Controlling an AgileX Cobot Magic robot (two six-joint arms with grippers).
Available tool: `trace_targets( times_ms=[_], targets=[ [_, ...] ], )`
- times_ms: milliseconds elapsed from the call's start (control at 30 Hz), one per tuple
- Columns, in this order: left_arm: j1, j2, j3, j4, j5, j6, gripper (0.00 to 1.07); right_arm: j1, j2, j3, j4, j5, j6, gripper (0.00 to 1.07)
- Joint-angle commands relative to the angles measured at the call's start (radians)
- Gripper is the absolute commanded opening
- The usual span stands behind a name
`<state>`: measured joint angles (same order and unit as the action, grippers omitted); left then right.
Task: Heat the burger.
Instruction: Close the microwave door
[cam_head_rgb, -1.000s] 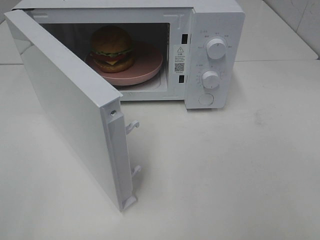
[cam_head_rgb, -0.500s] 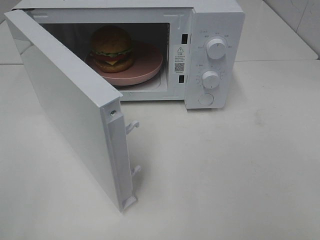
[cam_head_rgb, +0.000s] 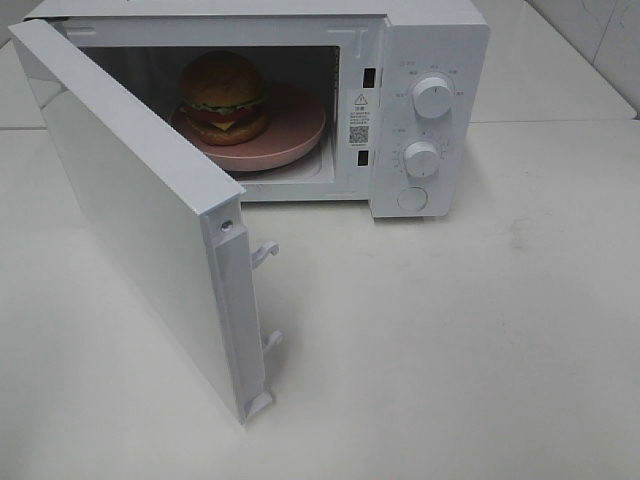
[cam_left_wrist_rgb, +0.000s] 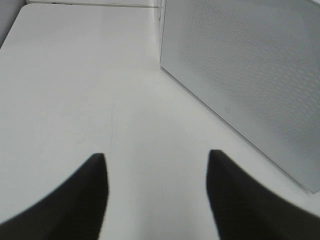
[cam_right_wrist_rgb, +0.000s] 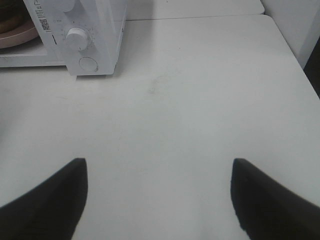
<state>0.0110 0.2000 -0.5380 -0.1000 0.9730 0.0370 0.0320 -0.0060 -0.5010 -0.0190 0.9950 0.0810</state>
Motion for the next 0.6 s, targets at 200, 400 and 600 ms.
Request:
trace_targets(
  times_ms=[200, 400, 600],
  targets=[
    [-0.002, 0.148, 0.043, -0.006, -0.212, -0.006, 0.0, -0.005, -0.025, 0.003, 0.003, 0.0, 0.007, 0.76],
    [-0.002, 0.196, 0.135, -0.004, -0.472, -0.001, 0.0, -0.005, -0.025, 0.003, 0.003, 0.0, 0.007, 0.76],
    [-0.002, 0.27, 0.263, -0.013, -0.789, -0.003, 0.0, -0.005, -0.025, 0.003, 0.003, 0.0, 0.007, 0.76]
  ],
)
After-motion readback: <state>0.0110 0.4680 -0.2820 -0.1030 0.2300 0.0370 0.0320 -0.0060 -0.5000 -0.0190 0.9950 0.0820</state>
